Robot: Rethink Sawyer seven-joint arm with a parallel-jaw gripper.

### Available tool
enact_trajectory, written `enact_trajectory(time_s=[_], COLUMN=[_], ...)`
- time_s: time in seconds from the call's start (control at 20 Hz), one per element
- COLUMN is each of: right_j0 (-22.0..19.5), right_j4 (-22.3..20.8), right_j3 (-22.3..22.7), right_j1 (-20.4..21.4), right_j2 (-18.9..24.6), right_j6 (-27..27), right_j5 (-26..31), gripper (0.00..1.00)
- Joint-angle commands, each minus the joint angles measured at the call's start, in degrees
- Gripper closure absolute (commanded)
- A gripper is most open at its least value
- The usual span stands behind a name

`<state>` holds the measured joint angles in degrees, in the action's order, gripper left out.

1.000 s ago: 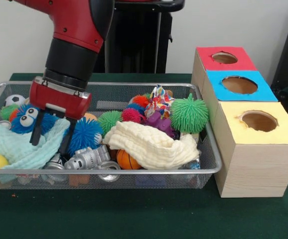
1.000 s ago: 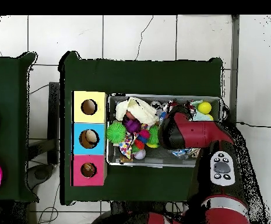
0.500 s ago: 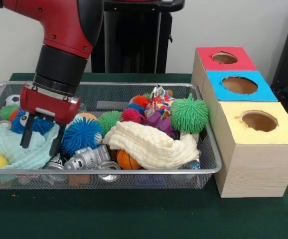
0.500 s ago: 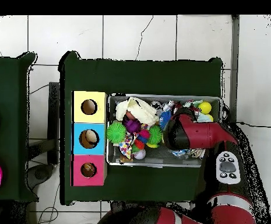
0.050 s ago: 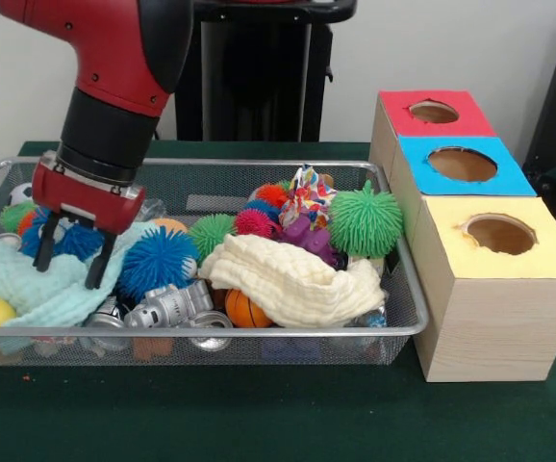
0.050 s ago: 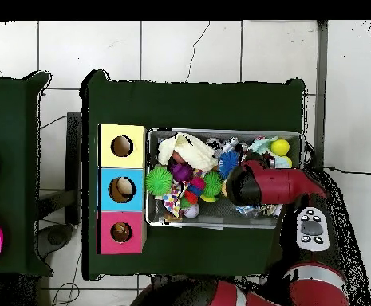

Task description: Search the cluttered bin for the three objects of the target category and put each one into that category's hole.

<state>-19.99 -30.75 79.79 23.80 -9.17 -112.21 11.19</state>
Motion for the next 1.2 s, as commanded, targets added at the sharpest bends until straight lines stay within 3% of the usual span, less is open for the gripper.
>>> enact_trajectory(time_s=[0.05, 0.25, 0.75, 0.95, 1.0, 1.2], right_j0=[2.2, 2.0, 1.4, -1.2, -1.4, -2.8], right_j4=[-0.8, -0.4, -1.5, -2.1, -2.1, -2.0], right_j3=[-4.4, -5.3, -7.6, -8.3, -8.3, -7.8], right_j1=[-6.2, -7.8, -11.3, -11.5, -11.5, -11.4], right_j2=[0.9, 1.4, -1.2, 1.5, 1.7, 3.8], right_j6=[1.8, 0.8, -3.7, -0.1, -0.1, 1.2], right_j5=[12.2, 13.7, 7.0, 5.3, 4.9, 4.1], gripper=[0.00, 0.00, 0.00, 0.00, 1.00, 1.00])
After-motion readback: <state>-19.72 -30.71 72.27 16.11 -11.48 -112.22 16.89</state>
